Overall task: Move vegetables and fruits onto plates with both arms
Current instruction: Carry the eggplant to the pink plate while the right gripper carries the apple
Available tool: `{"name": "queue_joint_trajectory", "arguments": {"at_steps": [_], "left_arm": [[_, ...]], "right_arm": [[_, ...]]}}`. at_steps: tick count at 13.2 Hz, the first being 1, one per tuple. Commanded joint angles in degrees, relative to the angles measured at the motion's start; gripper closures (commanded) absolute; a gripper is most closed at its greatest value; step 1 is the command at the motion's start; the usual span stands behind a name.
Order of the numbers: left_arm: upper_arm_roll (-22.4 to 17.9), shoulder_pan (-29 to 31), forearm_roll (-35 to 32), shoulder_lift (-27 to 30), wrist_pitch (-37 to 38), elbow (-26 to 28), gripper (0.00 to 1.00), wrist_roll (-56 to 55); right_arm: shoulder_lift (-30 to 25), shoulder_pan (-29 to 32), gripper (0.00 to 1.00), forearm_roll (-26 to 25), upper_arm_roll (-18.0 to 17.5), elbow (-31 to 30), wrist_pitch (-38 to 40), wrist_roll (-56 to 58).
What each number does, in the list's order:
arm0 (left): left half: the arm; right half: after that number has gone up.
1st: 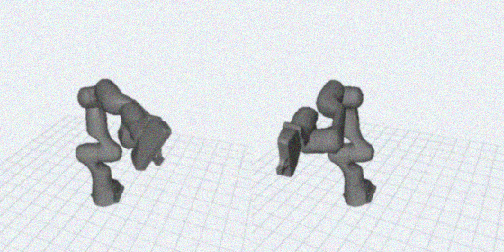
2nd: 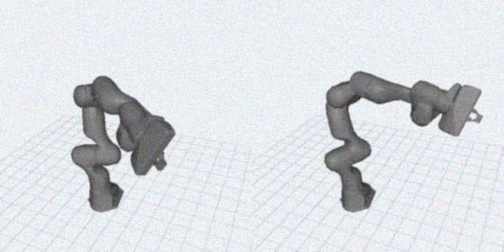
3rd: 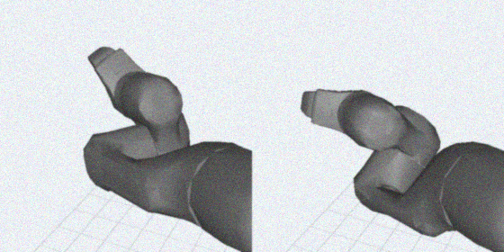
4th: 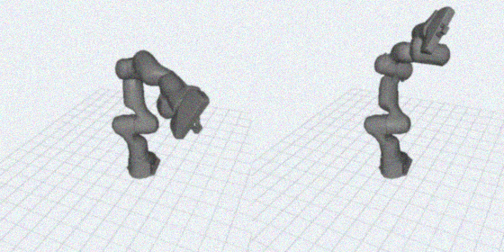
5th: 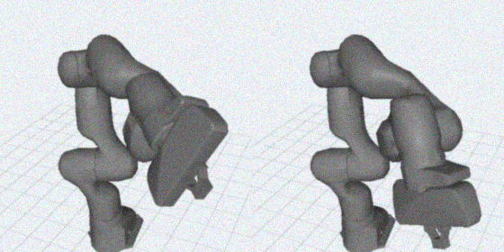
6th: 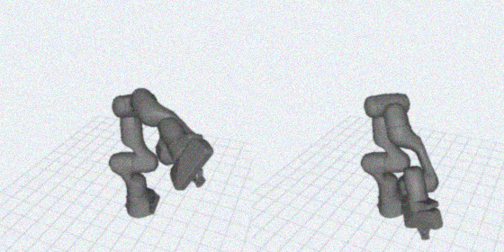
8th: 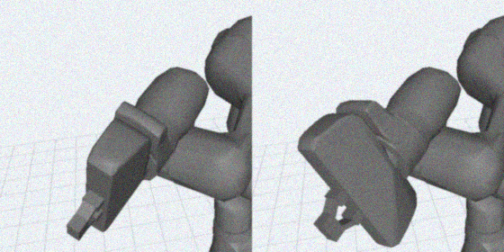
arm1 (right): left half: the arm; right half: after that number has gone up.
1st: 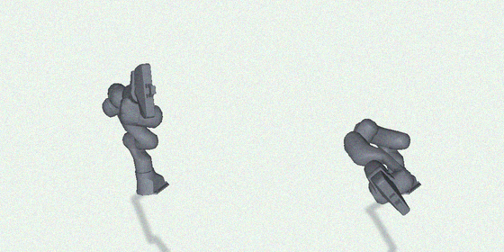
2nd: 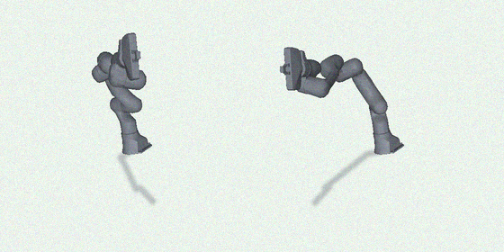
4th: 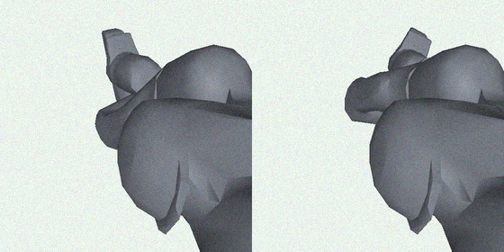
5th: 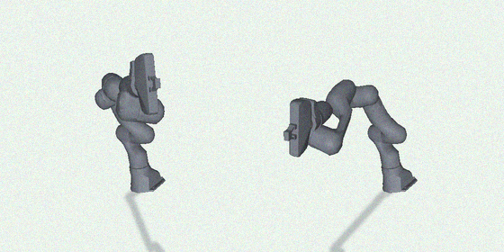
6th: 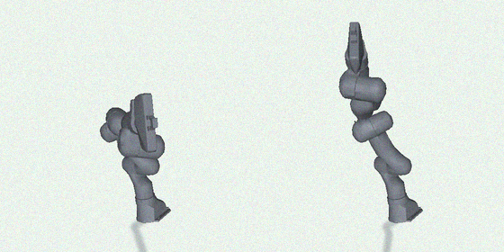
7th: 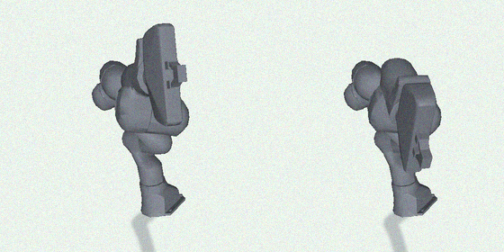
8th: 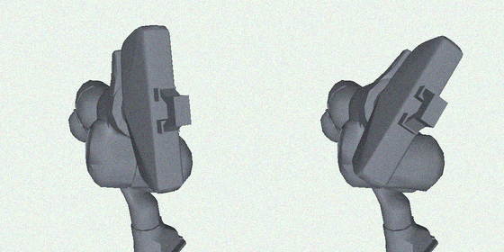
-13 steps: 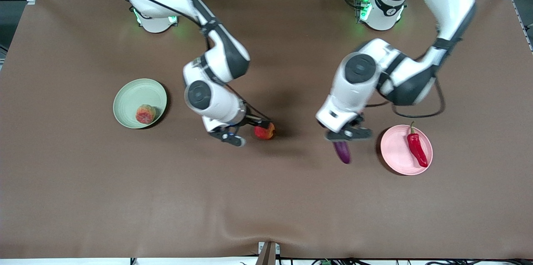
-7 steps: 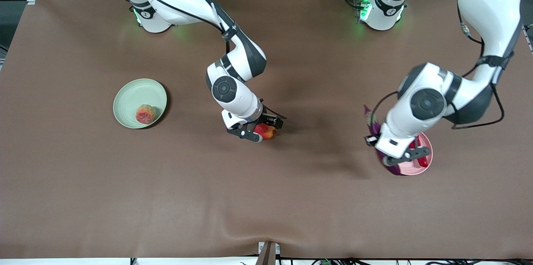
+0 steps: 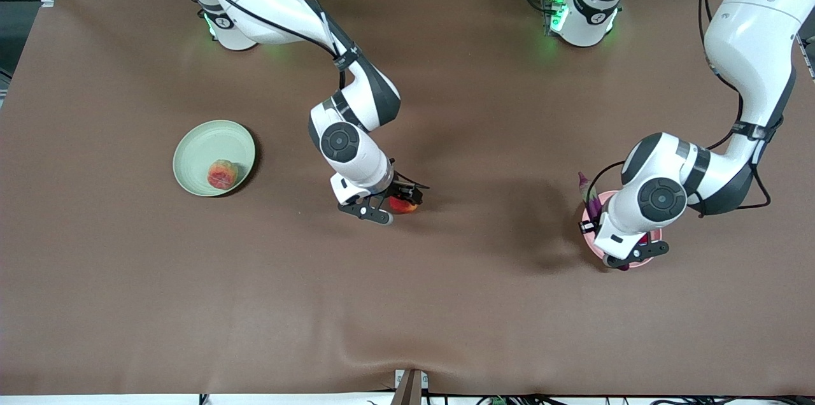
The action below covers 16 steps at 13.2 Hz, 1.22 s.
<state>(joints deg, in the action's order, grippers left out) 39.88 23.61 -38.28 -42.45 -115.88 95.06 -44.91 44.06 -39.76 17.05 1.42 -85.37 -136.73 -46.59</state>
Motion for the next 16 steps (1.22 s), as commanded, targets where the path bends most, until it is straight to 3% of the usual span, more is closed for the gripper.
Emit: {"name": "queue_joint_trajectory", "arguments": {"at_steps": [1,2,3,4,6,9,10,11,16], "left_arm": [[-1.9,0.0,-1.8,-0.5,0.2,-0.6,1.0,3.8],[-2.2,0.0,-1.7,-0.5,0.2,-0.4,1.0,5.0],[-2.6,-0.1,-1.7,-0.5,0.2,-0.3,1.0,5.7],[-2.8,-0.1,-1.8,-0.5,0.2,-0.1,1.0,5.7],[-2.8,-0.1,-1.8,-1.0,0.2,-0.1,1.0,5.7],[-3.0,-0.1,-1.8,-1.7,0.2,-0.3,0.64,5.7],[-3.0,-0.1,-1.8,-1.7,0.2,-0.5,0.27,5.7],[-3.0,-0.2,-1.8,-1.5,0.2,-0.5,0.0,5.6],[-2.1,-0.2,-1.5,1.7,2.1,-0.8,0.0,5.4]], "right_arm": [[1.6,-0.9,0.0,-0.6,-0.3,-0.8,-3.5,-0.7],[1.6,-0.9,0.25,-0.6,-0.3,-1.0,-3.6,-0.2],[1.6,-0.2,0.68,-0.6,-0.3,-0.8,-3.2,0.4],[1.5,-0.1,1.0,-0.4,-0.3,-0.2,-2.8,0.3],[0.6,1.7,1.0,-0.1,-0.4,1.3,3.4,0.5],[-2.6,7.1,1.0,0.1,-0.4,5.8,20.1,8.0],[-4.6,10.4,1.0,0.3,-0.4,5.2,24.5,13.3],[-5.5,13.3,1.0,0.3,-0.4,4.4,28.3,17.7],[-17.1,28.4,1.0,0.1,0.0,-14.9,29.7,46.4]]}}
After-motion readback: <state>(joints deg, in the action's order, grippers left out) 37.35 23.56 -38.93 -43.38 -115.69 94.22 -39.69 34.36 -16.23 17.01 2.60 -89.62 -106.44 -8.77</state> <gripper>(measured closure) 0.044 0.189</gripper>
